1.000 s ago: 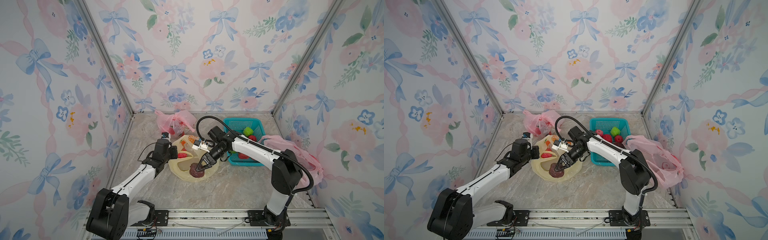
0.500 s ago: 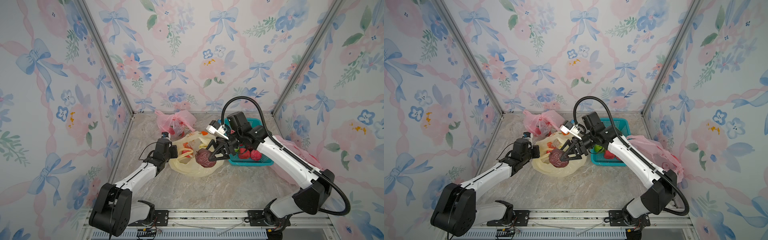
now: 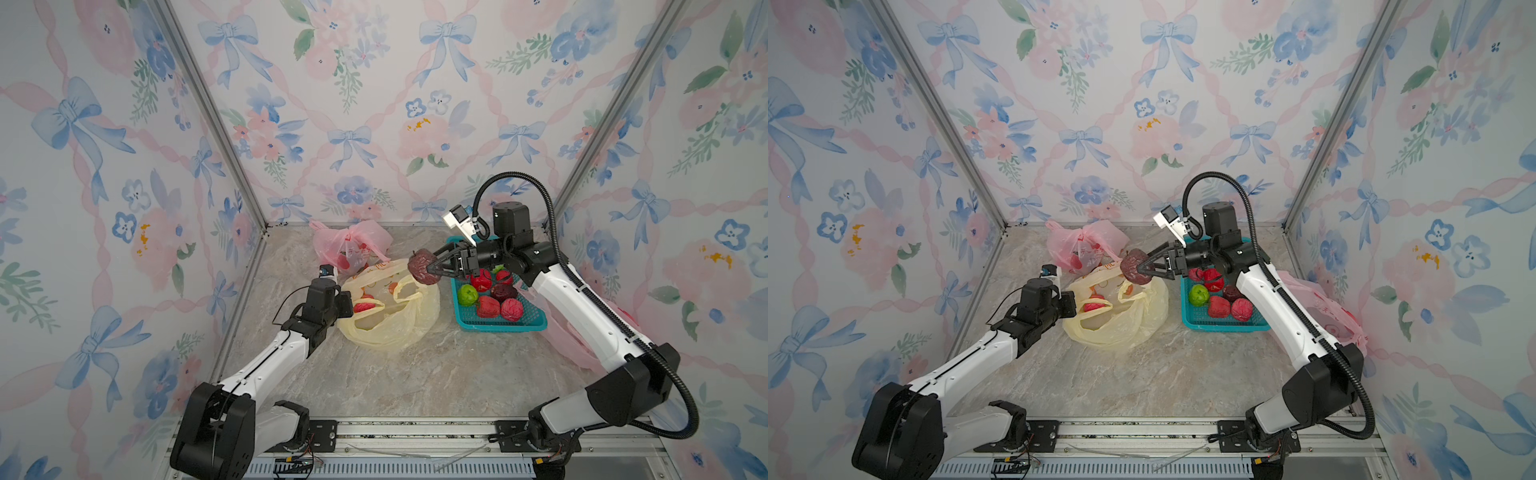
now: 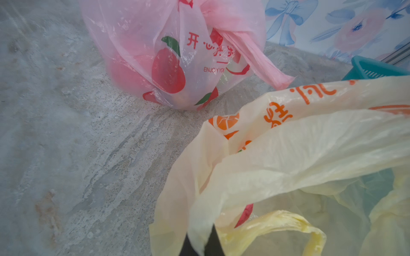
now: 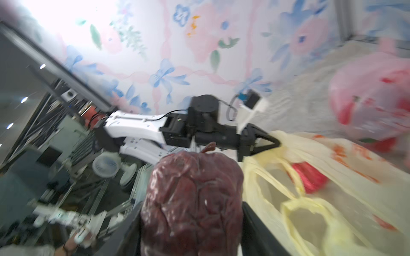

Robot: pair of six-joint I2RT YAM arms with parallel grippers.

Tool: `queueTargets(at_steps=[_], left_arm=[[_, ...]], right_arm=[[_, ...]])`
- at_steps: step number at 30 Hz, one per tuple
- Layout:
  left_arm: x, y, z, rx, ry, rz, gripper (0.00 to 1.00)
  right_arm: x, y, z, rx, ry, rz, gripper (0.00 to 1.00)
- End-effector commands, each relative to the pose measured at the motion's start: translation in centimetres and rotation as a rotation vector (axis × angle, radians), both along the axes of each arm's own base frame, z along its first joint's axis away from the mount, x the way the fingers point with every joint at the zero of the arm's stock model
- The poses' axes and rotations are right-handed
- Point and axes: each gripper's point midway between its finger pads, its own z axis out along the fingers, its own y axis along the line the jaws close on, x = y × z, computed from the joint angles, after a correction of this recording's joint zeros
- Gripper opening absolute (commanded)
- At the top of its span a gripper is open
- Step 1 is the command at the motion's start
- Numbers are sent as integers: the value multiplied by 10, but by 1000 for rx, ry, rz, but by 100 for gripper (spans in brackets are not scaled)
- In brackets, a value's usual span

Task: Untie the knot of a plastic bag & take out the apple
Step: Pick up the apple from the plastic bag, then place the apple in the basket.

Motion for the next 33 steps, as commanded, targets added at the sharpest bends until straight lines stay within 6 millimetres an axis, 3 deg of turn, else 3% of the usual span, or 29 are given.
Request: queueTargets(at_steps=[1,6,11,16,20,24,27,33], left_arm=[[-12,1,-6,-12,25,-7,0],[-19,2,-10,-11,36,-10,0],[-20,3,-15,-9,48,-4,0],[-17,2,-16,-1,58,-11,0],[-17,1,-18,2,65,-13,0],[-16,1,-19,1,69,-14,0],[-17,2,-17,1,63,-11,0],[-18,2,-10,4,56,-15,0]], right_arm=[[70,-43,-42,-167,30,-400,62],[107,-115,-103,-579,-58,-761,62],[99,-169,-136,-874,-56,-914,62],[89,-207,-165,-1056,-1,-976,63],[102,-219,-180,-1059,21,-993,63],[126,-221,-185,-1060,9,-1005,63],[146,-223,-204,-1099,21,-996,63],[172,-227,-220,-1136,14,-1002,62]])
